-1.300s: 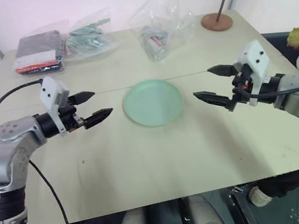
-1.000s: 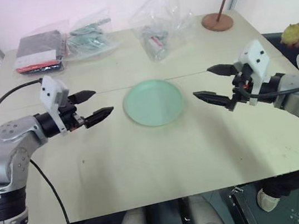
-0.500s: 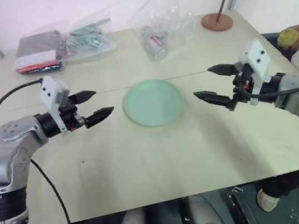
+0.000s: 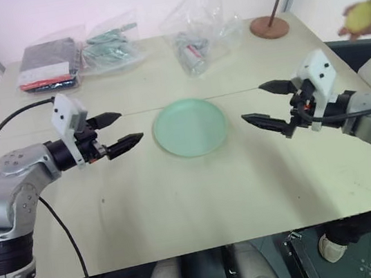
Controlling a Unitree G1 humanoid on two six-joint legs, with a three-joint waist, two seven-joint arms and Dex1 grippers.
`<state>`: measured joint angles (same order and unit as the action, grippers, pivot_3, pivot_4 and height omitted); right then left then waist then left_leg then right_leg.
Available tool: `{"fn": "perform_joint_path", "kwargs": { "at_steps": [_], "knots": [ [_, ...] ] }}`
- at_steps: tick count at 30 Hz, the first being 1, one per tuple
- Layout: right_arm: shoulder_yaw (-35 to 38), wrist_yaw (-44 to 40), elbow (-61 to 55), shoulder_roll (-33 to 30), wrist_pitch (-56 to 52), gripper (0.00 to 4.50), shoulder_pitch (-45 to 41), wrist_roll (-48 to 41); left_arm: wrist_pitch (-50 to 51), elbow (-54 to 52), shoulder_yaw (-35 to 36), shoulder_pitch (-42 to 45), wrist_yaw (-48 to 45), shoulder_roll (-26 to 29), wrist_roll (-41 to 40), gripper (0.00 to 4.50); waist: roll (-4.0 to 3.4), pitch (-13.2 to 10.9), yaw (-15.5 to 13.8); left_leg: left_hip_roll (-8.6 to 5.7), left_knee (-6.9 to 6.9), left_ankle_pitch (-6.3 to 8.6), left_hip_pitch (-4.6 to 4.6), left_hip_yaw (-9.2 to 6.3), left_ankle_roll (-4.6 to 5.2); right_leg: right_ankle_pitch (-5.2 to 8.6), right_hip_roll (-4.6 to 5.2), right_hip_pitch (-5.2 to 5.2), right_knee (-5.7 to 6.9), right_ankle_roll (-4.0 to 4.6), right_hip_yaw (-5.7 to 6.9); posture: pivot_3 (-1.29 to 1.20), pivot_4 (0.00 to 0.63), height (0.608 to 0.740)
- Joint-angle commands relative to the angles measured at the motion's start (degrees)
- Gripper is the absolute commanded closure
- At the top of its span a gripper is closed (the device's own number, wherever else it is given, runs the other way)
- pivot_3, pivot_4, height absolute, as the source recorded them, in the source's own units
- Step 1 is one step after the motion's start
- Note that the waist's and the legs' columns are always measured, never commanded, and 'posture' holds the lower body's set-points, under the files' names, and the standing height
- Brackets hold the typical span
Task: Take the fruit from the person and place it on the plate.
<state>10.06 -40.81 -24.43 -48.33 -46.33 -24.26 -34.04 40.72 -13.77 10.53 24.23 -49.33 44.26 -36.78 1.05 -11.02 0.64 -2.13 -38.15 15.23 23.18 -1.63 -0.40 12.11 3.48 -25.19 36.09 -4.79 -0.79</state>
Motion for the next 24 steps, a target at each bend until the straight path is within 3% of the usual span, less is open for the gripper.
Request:
{"fn": "perform_joint_path", "kwargs": {
  "at_steps": [1, 18, 24],
  "knots": [
    [2.49, 0.09, -1.52, -0.84, 0.12, 0.04, 0.00, -0.72, -0.30, -1.80, 1.14, 0.19, 0.32, 0.19, -0.65, 0.00, 0.00, 0.00, 0.00, 0.00, 0.00, 0.00, 0.00, 0.00, 0.00, 0.00, 0.00, 0.00, 0.00, 0.00, 0.00, 0.00, 0.150, 0.740],
    [2.69, 1.00, -1.91, -0.25, -0.44, 0.04, -1.28, -1.40, -1.67, -0.48, 0.24, 0.93, 0.29, -0.29, 0.16, 0.00, 0.00, 0.00, 0.00, 0.00, 0.00, 0.00, 0.00, 0.00, 0.00, 0.00, 0.00, 0.00, 0.00, 0.00, 0.00, 0.00, 0.150, 0.740],
    [0.21, 8.25, 0.12, 5.39, -1.72, 0.04, -8.65, 0.11, -2.35, -0.01, -0.14, 1.31, 0.76, -0.77, 0.80, 0.00, 0.00, 0.00, 0.16, 0.02, 0.00, 0.00, -0.02, 0.00, 0.00, 0.00, -0.03, -0.01, 0.02, 0.00, -0.01, 0.00, 0.150, 0.740]
  ]
}}
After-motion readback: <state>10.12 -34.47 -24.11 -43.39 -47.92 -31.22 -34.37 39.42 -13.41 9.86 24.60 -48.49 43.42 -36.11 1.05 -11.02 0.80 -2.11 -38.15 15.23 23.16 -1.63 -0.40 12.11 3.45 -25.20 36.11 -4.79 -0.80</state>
